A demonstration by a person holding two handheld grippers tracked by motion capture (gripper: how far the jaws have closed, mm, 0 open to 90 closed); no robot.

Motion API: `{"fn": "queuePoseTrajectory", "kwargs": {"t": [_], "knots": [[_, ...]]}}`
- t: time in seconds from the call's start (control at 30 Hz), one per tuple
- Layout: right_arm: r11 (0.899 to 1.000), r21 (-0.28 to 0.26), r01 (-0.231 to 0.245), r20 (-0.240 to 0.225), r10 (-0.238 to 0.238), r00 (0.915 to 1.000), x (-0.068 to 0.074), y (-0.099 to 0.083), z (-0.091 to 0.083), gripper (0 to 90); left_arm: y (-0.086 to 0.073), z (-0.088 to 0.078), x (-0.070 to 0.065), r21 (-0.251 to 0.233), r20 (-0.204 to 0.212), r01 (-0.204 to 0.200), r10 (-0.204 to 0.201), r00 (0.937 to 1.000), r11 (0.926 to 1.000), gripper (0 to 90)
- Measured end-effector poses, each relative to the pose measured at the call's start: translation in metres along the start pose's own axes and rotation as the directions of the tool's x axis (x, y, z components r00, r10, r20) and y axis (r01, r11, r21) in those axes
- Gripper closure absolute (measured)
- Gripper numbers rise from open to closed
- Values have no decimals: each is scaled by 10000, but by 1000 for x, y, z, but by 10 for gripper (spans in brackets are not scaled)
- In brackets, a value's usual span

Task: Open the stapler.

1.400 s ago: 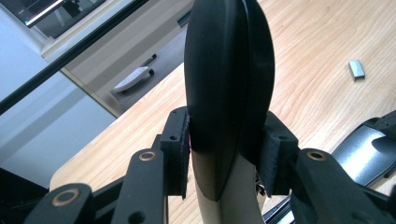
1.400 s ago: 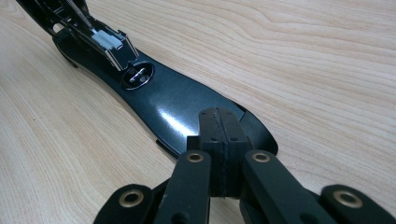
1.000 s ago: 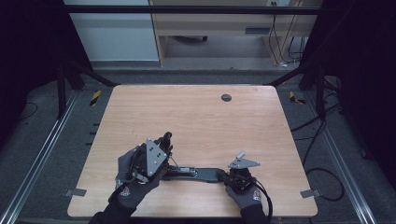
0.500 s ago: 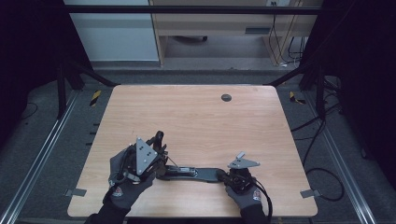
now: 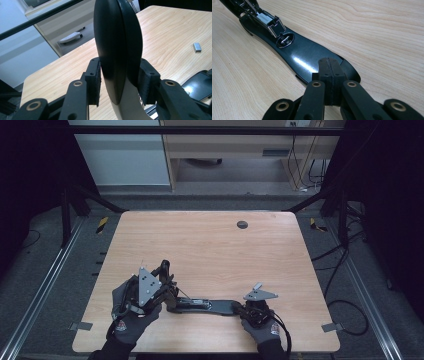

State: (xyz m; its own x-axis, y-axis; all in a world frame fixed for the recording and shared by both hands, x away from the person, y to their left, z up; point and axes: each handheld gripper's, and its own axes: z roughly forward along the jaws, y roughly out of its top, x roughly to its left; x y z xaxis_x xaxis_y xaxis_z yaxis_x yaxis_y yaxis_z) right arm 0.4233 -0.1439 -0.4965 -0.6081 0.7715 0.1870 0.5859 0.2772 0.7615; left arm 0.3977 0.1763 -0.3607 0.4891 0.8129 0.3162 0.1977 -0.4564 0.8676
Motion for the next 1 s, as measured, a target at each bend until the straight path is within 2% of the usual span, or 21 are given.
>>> {"fn": "queuePoseTrajectory", "kwargs": {"t": [0.03, 0.2, 0.3, 0.47, 0.5, 0.53, 0.63, 0.73, 1.0], "knots": [[10000, -1, 4, 0, -4, 10000, 0, 0, 0, 900, -1, -1, 2, 32, -87, 59, -59, 9999, 10000, 583], [10000, 8, 8, 12, -8, 10000, 0, 0, 0, 900, -12, -7, 19, -31, 54, 760, -760, 9971, 9971, 577], [10000, -9, -15, 4, 15, 10000, 0, 0, 0, 900, -17, -9, 24, -292, 106, 752, -749, 9971, 9967, 572], [10000, -17, 7, 6, -7, 10000, 0, 0, 0, 900, -20, -12, 25, -277, 39, 758, -757, 9971, 9967, 566], [10000, -19, 1, -3, -1, 10000, 0, 0, 0, 900, -21, -13, 25, -206, 32, 886, -885, 9961, 9959, 566], [10000, -21, -1, -5, 1, 10000, 0, 0, 0, 900, -21, -12, 26, -321, 18, 802, -802, 9968, 9963, 565], [10000, -16, -3, -15, 3, 10000, 0, 0, 0, 900, -23, -13, 28, -155, -7, 1016, -1016, 9948, 9947, 563], [10000, -10, 5, -25, -5, 10000, 0, 0, 0, 900, -26, -13, 30, -225, 27, 1120, -1120, 9937, 9935, 561], [10000, -16, 30, -9, -30, 10000, 0, 0, 0, 900, -29, -14, 30, -294, -141, 1020, -1025, 9946, 9943, 553]]}}
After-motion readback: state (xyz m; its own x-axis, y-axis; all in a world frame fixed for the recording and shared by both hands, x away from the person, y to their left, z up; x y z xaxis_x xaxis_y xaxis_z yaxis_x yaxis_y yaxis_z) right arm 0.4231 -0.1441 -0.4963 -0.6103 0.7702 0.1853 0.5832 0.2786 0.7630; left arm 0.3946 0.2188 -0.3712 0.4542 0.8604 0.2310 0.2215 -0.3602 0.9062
